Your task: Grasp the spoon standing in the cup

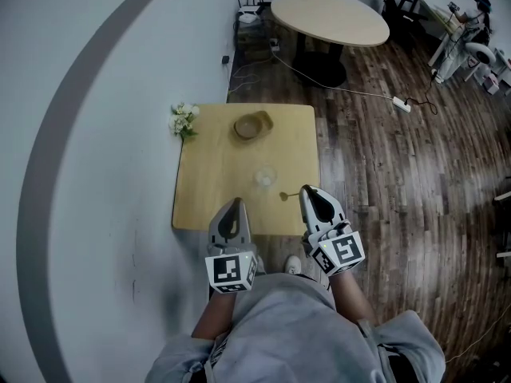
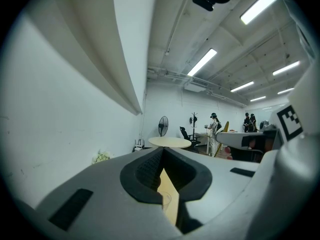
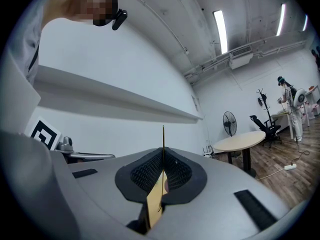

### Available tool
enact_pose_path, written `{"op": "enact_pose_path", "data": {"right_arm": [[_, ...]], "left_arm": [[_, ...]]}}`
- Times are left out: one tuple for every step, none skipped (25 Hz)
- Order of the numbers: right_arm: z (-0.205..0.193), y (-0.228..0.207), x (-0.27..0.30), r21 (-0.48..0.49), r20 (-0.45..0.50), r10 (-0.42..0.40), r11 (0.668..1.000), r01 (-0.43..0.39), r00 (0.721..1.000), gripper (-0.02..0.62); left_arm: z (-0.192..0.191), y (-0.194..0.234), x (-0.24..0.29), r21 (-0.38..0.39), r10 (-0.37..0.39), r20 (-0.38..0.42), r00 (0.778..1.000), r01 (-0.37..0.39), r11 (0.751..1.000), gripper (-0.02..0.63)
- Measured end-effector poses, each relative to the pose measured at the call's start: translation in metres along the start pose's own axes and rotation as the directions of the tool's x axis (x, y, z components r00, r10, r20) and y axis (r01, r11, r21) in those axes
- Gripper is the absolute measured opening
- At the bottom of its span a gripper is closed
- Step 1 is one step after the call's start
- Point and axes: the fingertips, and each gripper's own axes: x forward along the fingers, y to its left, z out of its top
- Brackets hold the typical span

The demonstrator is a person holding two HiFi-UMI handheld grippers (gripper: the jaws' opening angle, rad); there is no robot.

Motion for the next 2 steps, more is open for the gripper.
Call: {"op": "enact_pose_path", "data": {"right_arm": [[0.0008,0.0001,-0.001,0.0,0.002,-0.001,1.0,0.001,1.0,0.0],[0.0015,0.0003,-0.002,0.0,0.003,-0.001,1.0,0.001,1.0,0.0]], "left_arm": [[0.0001,-0.0006,-0.0008,0.001,-0.001,0.0,1.0,0.001,1.0,0.002],[0.0003,-0.0011,-0.0015,0.001,-0.002,0.0,1.0,0.002,1.0,0.002]]}}
